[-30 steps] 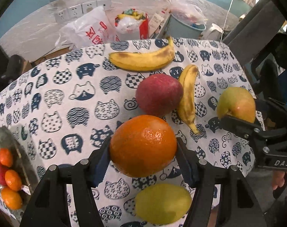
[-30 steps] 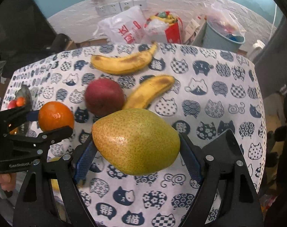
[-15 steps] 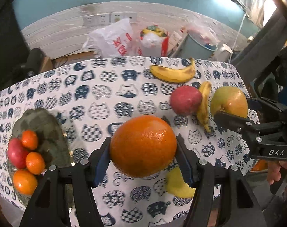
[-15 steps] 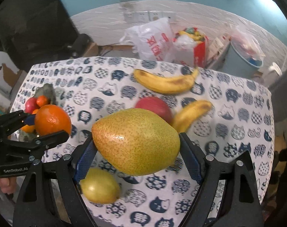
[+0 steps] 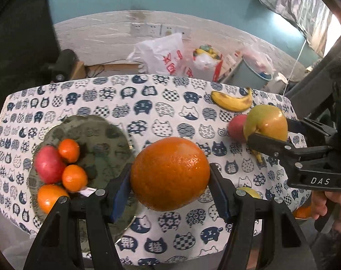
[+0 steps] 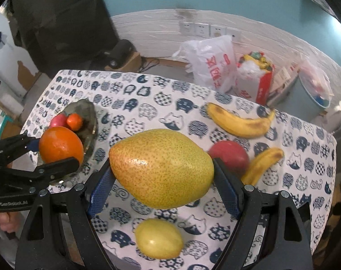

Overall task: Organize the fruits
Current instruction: 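Carry orange and pear to the green plate while the left tool releases the orange, then lower the yellow pear onto the plate and open the right tool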

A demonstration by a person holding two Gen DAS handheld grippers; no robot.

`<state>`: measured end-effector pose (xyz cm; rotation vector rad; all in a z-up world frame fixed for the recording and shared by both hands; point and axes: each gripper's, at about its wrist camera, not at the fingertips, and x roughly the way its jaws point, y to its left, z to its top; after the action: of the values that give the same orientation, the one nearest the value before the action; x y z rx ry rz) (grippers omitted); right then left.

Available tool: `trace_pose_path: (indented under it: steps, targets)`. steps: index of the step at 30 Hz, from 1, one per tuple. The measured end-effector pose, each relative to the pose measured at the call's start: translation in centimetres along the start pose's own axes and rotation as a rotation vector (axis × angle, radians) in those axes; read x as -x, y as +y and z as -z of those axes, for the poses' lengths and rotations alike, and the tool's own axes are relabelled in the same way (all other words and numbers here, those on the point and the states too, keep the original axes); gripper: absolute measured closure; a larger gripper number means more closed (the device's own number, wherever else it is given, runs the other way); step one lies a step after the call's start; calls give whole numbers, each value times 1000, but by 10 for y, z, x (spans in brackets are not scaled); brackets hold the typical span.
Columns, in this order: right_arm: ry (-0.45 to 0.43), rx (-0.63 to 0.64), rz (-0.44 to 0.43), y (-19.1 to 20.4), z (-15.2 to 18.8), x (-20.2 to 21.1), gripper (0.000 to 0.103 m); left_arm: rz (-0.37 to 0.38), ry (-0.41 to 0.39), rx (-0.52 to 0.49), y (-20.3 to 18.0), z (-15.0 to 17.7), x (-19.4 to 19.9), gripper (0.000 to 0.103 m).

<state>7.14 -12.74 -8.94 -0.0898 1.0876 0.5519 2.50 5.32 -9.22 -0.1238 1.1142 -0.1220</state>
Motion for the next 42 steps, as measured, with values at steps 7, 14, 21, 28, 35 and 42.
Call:
trace_pose_path:
  steps: [7,14,21,28,35,42]
  targets:
    - [1,49,-29,32,-14,-9,20,-22,2,54,29,9,5,37]
    - [13,103,-63,66,-26,-22,20,-54,9,110,63,20,6,37]
    - [36,154,-101,102,-34,-40,20,-94,34,148,92,34,0,37]
    - [69,199,-143,135,-38,-61,20,-109,82,185,113,48,-12,37]
    - [117,212,-180,156,-38,-85,20,-101,152,232,126,63,-32,37]
    - [162,229,-187,168,-32,-106,20,-116,178,286,138,75,-43,37]
